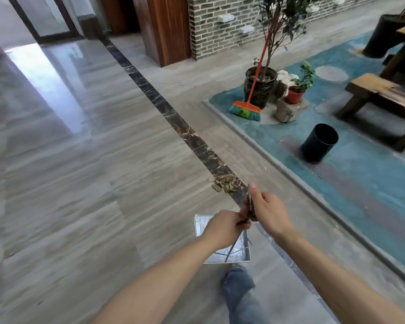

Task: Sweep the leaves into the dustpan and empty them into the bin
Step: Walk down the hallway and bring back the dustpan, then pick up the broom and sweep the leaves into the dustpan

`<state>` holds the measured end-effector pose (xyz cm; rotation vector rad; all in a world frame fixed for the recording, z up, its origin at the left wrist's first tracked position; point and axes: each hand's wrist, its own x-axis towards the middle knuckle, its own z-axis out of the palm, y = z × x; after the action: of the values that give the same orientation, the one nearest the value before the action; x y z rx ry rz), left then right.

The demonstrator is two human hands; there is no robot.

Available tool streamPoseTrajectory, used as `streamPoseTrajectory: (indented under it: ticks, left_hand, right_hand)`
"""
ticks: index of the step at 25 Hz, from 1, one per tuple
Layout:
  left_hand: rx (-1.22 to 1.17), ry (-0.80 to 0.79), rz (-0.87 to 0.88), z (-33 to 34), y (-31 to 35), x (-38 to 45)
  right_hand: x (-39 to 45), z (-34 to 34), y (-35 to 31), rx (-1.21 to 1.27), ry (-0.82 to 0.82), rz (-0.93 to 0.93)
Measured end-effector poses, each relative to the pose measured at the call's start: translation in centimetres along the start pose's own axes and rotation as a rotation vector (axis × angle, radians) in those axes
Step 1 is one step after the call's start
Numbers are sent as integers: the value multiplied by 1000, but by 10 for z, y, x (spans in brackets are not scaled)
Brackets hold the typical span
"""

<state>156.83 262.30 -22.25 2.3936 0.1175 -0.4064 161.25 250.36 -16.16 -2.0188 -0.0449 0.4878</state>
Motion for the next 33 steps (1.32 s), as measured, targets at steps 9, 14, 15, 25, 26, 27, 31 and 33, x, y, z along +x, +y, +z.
streamPoseTrajectory:
  ticks: [9, 14, 15, 25, 26, 27, 31, 33]
  left_hand:
    - [-44, -241, -242, -5, -93, 233]
    - [11, -337, -297, 12, -157, 325]
    - [55, -351, -294, 18, -170, 339]
    - [-63, -475, -272, 25, -231, 408]
    - [-133, -464, -289, 21, -234, 404]
    - [-192, -461, -316, 12, -238, 397]
    - [-274, -400, -405, -50, -269, 371]
    - [-257, -356, -410, -83, -284, 365]
  right_hand:
    - [242, 42, 45, -167, -96, 141]
    - [343, 94, 103, -303, -231, 228]
    - [356, 102, 111, -318, -233, 237]
    - [430, 144, 145, -277, -148, 414]
    - [431, 144, 143, -259, -153, 434]
    - [430, 144, 140, -246, -154, 450]
    - [420, 141, 118, -304, -154, 526]
    - [422, 137, 109, -417, -171, 557]
